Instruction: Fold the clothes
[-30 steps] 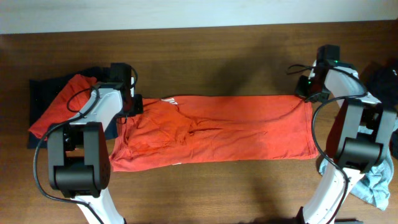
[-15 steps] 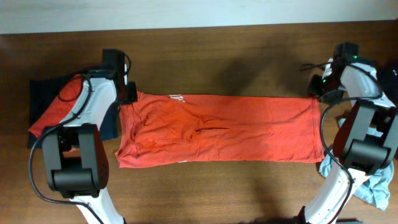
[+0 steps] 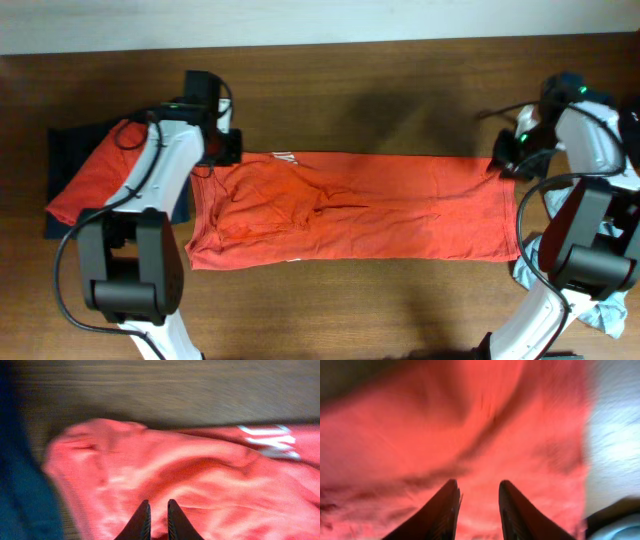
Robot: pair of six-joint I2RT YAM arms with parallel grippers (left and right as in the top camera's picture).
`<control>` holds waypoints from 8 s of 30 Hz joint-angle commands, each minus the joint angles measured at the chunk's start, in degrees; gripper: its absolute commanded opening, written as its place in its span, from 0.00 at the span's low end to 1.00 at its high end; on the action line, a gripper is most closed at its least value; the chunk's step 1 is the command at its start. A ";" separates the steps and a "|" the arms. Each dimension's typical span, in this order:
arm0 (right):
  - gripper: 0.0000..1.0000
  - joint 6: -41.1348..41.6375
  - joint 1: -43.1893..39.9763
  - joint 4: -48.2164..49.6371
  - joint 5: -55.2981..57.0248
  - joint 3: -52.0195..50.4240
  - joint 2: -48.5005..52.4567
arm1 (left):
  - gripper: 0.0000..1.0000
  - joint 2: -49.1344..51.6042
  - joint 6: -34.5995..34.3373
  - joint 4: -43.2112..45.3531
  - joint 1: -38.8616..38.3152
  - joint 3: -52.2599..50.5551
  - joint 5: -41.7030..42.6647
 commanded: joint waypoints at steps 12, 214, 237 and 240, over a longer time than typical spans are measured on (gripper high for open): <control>0.27 6.82 7.80 17.51 0.63 -19.56 0.26 | 0.13 0.50 1.29 4.07 -5.16 -7.43 1.29; 0.04 -8.55 -2.69 -4.09 7.48 12.83 2.97 | 0.72 12.63 2.36 -32.68 3.50 48.96 2.25; 0.04 1.53 19.15 -5.99 16.06 12.83 2.40 | 0.71 3.58 2.36 -35.17 9.53 48.96 2.21; 0.04 1.51 20.31 -5.64 16.02 12.90 2.38 | 0.71 -0.37 2.36 -35.30 12.52 48.96 2.21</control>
